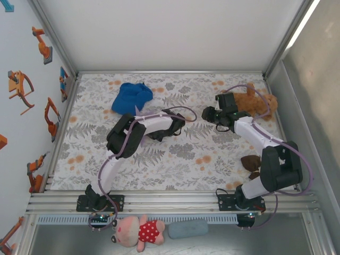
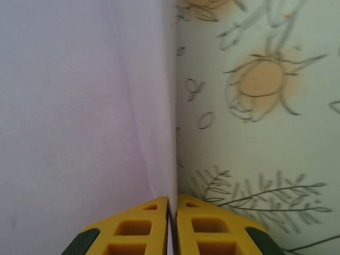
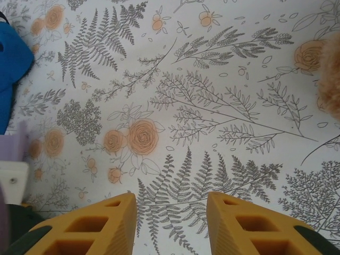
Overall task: Fold a paper plane with a square sheet of paper (pick it up from the middle)
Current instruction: Turn over the paper at the center of the table.
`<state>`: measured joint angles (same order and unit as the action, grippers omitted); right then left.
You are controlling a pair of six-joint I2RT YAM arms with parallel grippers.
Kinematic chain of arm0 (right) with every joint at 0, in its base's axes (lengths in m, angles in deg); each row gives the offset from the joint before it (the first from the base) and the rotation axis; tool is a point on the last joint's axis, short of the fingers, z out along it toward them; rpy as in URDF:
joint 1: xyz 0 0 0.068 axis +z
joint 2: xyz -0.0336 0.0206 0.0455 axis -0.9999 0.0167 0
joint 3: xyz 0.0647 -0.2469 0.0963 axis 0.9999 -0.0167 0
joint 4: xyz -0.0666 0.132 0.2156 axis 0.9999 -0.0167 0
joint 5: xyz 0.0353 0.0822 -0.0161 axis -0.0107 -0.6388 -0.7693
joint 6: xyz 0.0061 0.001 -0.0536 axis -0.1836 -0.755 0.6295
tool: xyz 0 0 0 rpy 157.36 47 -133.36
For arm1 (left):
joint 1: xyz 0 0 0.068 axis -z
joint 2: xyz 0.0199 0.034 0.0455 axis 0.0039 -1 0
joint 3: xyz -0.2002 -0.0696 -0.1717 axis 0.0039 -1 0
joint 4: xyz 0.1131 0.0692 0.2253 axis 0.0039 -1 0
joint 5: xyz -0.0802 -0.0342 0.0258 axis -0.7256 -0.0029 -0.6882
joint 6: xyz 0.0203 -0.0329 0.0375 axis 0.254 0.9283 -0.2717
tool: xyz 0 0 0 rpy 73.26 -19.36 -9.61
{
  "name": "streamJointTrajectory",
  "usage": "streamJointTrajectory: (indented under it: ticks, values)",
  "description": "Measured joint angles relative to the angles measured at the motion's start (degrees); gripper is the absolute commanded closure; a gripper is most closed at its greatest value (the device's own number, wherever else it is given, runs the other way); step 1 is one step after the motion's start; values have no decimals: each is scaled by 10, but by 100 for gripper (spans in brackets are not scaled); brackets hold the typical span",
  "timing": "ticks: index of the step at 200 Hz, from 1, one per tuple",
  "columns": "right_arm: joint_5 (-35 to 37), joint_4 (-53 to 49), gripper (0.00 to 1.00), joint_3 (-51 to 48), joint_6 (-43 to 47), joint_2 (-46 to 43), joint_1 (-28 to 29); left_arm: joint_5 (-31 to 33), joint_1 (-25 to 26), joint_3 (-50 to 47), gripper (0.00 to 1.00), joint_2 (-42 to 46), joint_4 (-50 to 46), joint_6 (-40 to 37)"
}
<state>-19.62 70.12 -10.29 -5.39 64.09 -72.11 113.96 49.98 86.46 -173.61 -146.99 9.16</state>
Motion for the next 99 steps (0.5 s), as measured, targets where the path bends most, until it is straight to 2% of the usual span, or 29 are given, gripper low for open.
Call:
streamJointTrajectory:
  ticks: [71, 87, 99]
  values:
    - [-16, 3, 62, 0, -13, 13, 0, 5, 8, 5, 74, -1, -11, 5]
    - [-16, 3, 62, 0, -15, 13, 0, -15, 8, 3, 66, 10, -3, 3]
    - [-16, 5, 62, 0, -16, 13, 0, -42, 8, -4, 64, 28, 18, -3]
